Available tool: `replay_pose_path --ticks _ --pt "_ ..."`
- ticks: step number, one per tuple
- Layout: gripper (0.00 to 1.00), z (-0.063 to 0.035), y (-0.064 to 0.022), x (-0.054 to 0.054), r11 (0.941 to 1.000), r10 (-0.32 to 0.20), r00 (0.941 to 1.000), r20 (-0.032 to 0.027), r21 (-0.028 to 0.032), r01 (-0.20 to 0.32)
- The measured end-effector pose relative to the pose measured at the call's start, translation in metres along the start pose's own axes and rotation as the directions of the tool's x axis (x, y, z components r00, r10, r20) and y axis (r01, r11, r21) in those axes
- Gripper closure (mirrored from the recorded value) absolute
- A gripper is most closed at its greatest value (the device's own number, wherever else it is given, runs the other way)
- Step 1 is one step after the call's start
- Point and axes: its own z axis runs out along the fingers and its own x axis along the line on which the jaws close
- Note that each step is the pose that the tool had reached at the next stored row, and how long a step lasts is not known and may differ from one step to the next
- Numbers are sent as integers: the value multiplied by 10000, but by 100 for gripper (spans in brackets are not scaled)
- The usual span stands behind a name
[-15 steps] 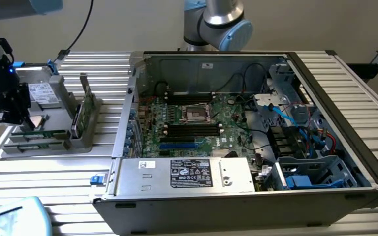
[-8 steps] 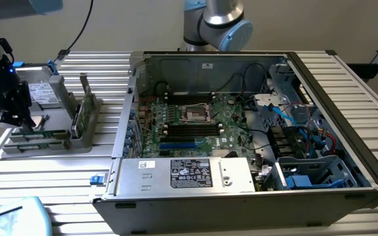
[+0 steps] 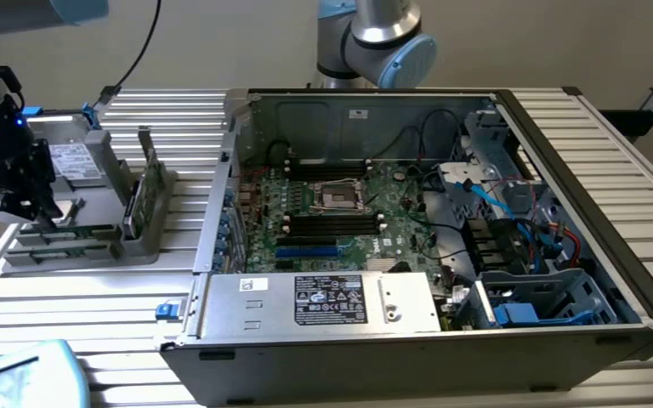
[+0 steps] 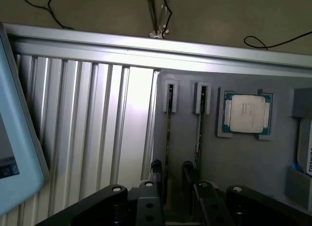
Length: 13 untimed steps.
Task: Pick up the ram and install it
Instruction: 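Pick up the ram and move it above insertion slot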
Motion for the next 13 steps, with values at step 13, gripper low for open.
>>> replay_pose_path --ticks 13 --pt "61 144 -4 -6 10000 -9 10000 -1 4 9"
